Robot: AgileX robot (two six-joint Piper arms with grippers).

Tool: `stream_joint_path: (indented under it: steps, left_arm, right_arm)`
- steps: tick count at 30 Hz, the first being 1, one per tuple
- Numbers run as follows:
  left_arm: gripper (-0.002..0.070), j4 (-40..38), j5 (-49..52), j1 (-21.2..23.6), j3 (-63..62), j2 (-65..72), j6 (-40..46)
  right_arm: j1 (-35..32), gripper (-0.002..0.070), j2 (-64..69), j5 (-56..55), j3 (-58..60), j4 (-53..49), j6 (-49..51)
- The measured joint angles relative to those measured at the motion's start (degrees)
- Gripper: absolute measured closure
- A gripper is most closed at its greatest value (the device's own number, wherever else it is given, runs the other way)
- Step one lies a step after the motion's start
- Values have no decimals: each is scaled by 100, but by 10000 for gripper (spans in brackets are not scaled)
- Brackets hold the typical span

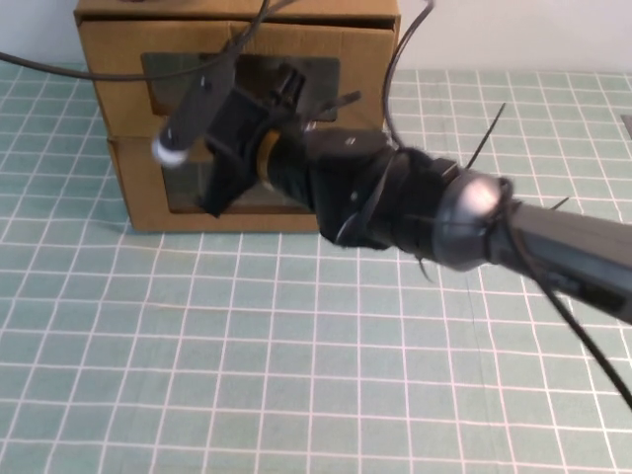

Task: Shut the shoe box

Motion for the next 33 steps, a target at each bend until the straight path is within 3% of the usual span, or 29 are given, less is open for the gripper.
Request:
stream_joint_path:
  steps: [4,10,18,23,28,33]
  left_arm:
    - [680,0,-21,0,0,-301,64]
    - [680,95,34,0,0,-929,111]
    - [680,395,426,0,0,-1521,111]
    - [680,464,770,0,0,-1757,111]
    - [680,635,1054,0,118,-2116,62]
    - [680,755,1032,0,792,-2780,48]
  right_arm:
    - [80,690,-413,-78,0,1229,0]
    - [210,691,-937,555,0,2105,-201]
    - [221,690,-1539,3166,-325,3611,-2907]
    - [-332,690,-1802,3975,-554,4803,-3515]
    - [-1233,690,-2416,4134,-503,6739,-4290]
    - [-1956,690,-3078,4124,-121,7520,-4467]
